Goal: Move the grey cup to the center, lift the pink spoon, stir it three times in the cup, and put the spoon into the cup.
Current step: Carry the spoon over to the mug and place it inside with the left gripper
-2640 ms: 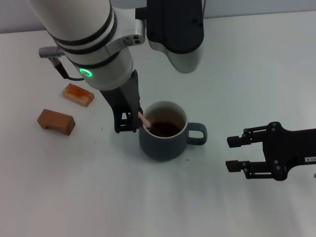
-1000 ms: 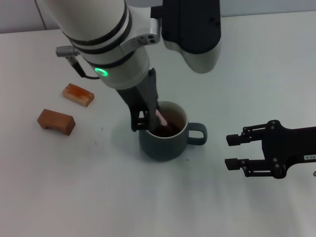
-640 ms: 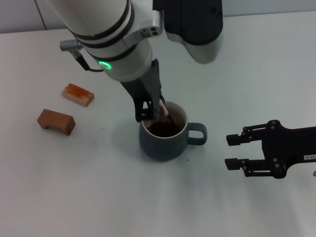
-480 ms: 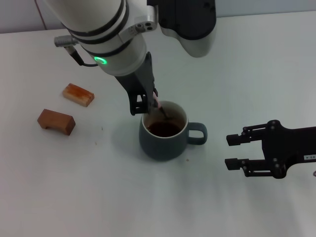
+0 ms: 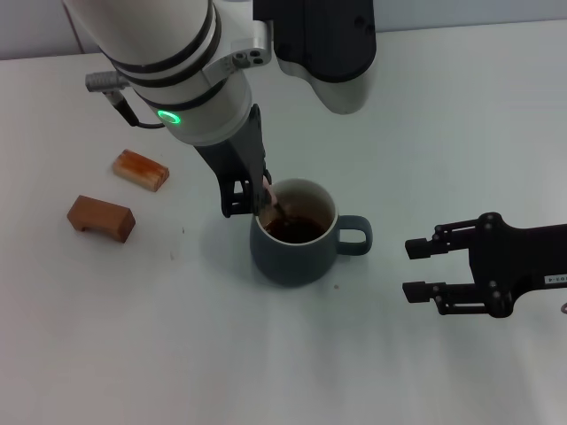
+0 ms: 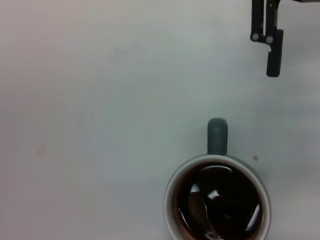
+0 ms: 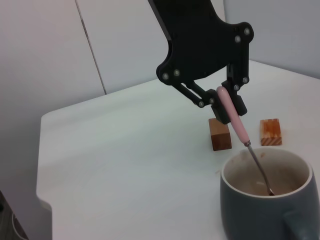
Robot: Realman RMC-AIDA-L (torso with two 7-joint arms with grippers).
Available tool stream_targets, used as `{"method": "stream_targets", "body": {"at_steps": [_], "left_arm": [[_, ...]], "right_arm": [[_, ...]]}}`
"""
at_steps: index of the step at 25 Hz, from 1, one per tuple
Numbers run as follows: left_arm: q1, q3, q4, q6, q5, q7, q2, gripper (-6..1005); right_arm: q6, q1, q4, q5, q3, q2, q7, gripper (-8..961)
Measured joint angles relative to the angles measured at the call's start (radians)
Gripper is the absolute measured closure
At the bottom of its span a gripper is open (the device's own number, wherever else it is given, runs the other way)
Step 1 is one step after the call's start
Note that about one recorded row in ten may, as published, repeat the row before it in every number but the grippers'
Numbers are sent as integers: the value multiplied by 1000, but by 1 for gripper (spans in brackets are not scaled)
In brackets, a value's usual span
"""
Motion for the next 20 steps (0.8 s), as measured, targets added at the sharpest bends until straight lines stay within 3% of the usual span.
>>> {"method": "stream_targets", "body": {"at_steps": [20], "left_arm": [[5,-1,30,34,-32,-23,-1,834]], "right_arm": [[3,3,-5,0,0,0,2,389]]}}
